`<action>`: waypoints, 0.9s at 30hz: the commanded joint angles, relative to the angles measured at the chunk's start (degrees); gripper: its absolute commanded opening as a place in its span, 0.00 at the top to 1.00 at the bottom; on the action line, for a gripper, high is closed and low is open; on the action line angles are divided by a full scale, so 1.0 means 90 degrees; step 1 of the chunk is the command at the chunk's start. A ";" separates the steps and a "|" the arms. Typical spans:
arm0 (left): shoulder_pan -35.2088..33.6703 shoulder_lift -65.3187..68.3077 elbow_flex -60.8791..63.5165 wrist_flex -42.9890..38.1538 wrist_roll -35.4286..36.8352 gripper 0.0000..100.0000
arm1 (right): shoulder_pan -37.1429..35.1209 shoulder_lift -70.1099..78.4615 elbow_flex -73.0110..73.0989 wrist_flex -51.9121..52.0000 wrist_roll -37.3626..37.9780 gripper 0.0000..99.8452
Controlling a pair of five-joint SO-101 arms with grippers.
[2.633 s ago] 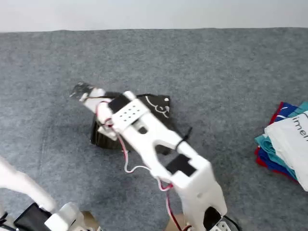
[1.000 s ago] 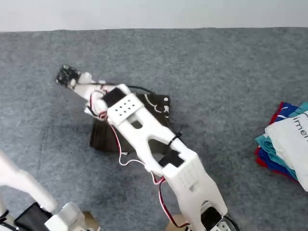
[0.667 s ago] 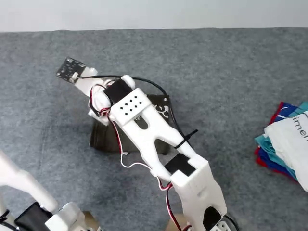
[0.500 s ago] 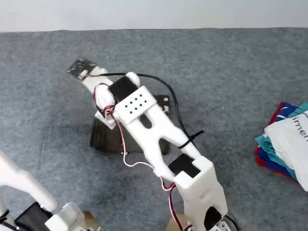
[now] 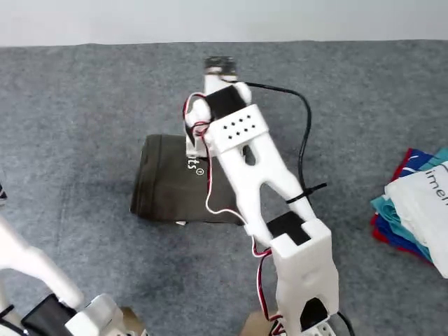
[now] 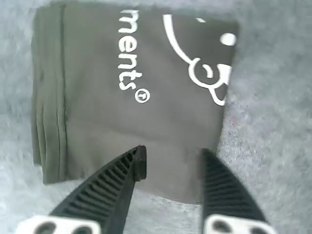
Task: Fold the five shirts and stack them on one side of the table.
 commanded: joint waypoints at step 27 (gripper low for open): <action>0.0000 -0.0195 0.0171 0.0137 -0.0029 1.00 | -0.0073 -0.0181 0.2413 -0.0796 -0.0811 0.65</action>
